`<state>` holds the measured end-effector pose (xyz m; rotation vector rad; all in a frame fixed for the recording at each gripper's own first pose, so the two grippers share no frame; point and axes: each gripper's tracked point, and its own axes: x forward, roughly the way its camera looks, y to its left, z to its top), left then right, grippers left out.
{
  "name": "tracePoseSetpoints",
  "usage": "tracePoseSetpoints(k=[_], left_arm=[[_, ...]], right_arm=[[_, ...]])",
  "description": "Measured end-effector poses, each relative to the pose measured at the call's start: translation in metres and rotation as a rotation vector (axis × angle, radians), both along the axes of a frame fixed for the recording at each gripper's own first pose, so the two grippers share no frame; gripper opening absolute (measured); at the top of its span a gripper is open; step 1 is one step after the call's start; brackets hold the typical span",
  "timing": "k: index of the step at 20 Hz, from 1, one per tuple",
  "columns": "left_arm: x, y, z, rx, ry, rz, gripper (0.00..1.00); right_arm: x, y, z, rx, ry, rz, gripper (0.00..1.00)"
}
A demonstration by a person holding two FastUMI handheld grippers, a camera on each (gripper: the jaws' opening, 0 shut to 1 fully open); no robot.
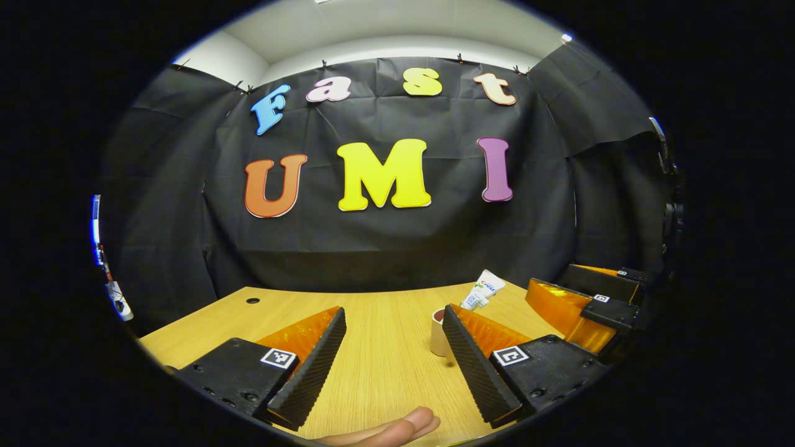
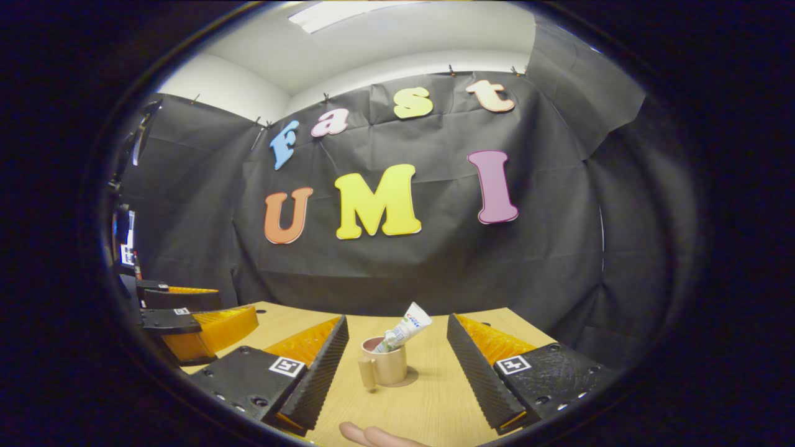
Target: Put the toothbrush and toothpaste on the desktop into the cup, then pick up the cup and place it on the coaster on the desktop.
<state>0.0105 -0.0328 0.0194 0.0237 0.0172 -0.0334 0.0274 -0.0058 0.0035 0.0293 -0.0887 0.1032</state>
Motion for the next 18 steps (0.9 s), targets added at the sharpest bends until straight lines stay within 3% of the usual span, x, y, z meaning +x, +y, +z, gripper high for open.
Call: tracePoseSetpoints(k=[2,5,8,18], left_arm=[[0.004,0.017,0.002,-0.006,-0.019,0.048,0.99],[0.006,0.009,-0.009,-0.049,0.010,0.027,0.95],[0.010,0.003,-0.020,-0.092,0.052,-0.002,0.99],[0.010,-0.002,-0.031,-0.056,0.061,0.016,1.00]], right_arm=[[-0.002,0.000,0.001,-0.028,-0.007,-0.019,0.96],[-0.004,0.005,-0.003,-0.023,0.009,-0.021,0.95],[-0.003,0.008,-0.006,-0.038,0.023,-0.021,0.96],[-0.001,0.007,-0.011,-0.061,0.032,-0.030,0.96]])
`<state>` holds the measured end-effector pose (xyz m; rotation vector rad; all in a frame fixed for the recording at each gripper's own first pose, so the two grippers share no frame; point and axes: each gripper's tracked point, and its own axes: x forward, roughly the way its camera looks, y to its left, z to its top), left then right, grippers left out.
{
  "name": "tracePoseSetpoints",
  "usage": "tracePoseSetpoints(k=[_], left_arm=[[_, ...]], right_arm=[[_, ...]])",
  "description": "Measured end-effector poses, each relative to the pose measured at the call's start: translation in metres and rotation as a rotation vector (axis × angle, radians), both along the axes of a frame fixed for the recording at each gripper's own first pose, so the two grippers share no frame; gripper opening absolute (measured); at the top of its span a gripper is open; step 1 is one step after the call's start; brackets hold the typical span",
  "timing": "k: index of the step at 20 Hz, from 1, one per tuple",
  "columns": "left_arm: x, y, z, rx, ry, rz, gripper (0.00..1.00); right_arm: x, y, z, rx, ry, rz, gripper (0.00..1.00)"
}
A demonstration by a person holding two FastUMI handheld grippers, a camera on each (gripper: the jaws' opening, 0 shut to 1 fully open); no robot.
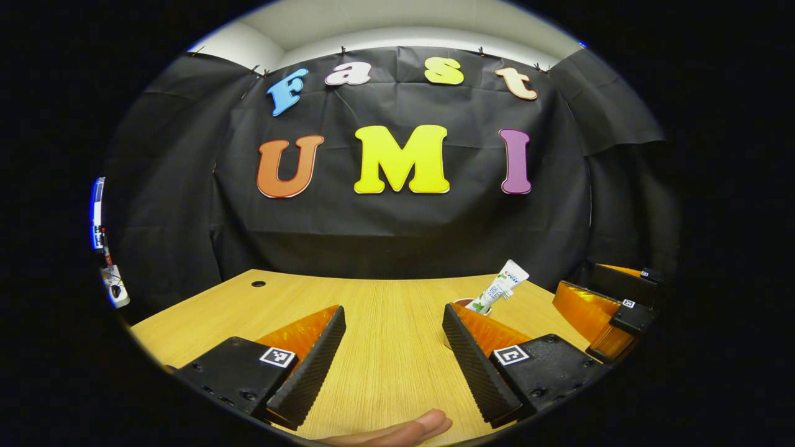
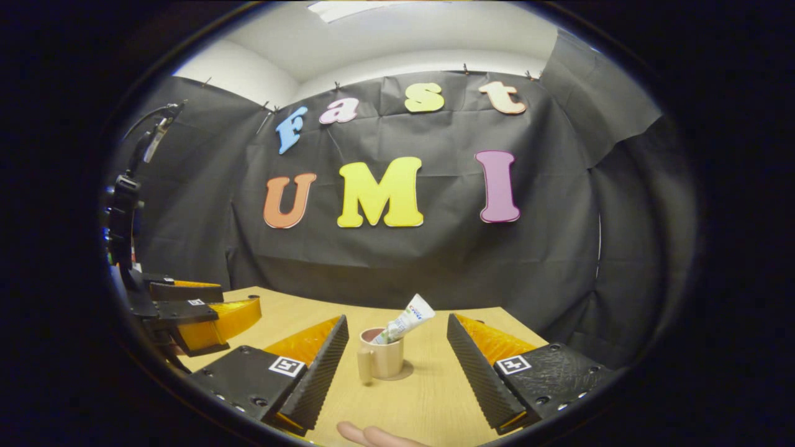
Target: Put the toothbrush and toothpaste on the desktop into the cup, then pick up the cup and place it on the coaster on the desktop.
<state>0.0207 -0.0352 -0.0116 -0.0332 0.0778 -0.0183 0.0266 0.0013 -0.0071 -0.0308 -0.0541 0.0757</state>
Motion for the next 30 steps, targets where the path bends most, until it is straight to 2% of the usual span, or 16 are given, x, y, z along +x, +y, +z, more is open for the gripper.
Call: tracePoseSetpoints(k=[9,30], left_arm=[[0.005,-0.008,-0.010,0.022,0.020,-0.010,0.99],[0.008,-0.018,-0.027,0.008,0.069,-0.047,0.99]], right_arm=[[0.002,-0.003,0.000,-0.004,-0.004,-0.008,0.96],[0.004,-0.006,-0.002,-0.008,-0.005,-0.022,0.96]])
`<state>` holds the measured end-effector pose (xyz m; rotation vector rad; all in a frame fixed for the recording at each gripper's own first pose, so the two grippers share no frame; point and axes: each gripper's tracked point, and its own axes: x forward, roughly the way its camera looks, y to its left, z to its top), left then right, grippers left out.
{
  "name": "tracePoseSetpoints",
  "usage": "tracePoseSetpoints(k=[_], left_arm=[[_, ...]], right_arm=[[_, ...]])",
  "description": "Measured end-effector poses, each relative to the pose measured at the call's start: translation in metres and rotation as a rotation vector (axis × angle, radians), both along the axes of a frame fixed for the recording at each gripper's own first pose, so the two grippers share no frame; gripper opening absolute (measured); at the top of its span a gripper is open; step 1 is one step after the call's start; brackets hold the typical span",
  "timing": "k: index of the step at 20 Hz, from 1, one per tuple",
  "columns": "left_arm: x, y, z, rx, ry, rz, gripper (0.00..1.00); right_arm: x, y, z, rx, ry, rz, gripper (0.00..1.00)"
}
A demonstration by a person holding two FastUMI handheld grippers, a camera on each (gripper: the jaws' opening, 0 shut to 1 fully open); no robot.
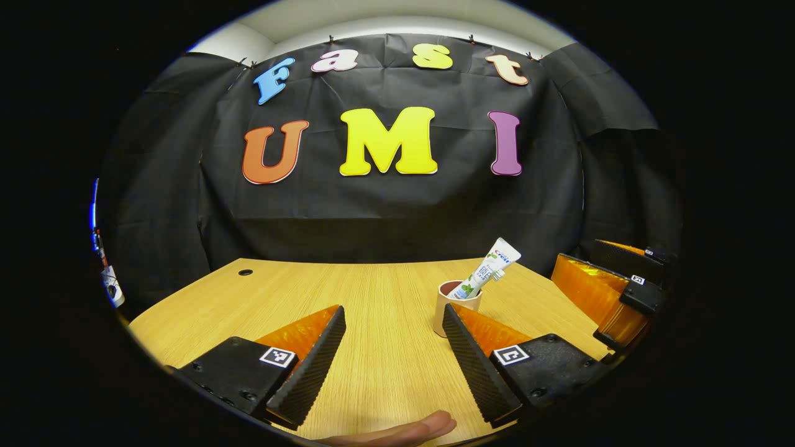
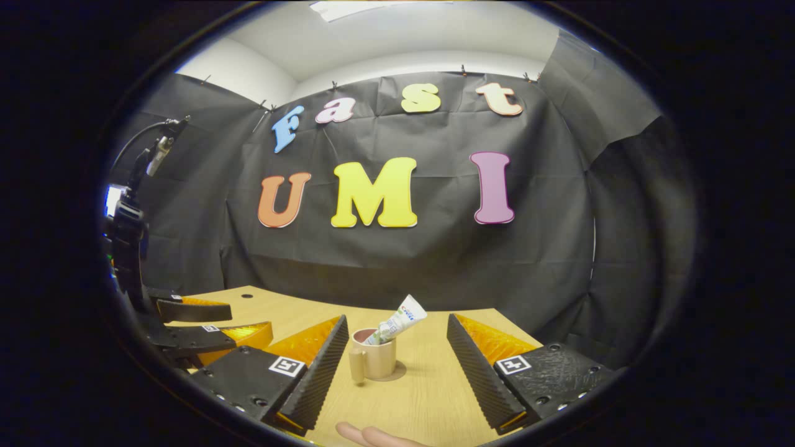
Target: Put the toothbrush and toothpaste on the desktop into the cup, then pick up the cup and place it on the coaster on the desktop.
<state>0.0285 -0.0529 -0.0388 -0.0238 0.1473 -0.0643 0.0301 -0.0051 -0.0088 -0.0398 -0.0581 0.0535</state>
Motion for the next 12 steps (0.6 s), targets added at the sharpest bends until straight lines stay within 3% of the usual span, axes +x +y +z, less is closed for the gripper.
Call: tracePoseSetpoints(k=[12], left_arm=[[0.0020,-0.0030,-0.0073,0.016,0.019,-0.001,1.00]], right_arm=[[0.0034,-0.0012,-0.0046,-0.010,0.012,0.000,0.95]])
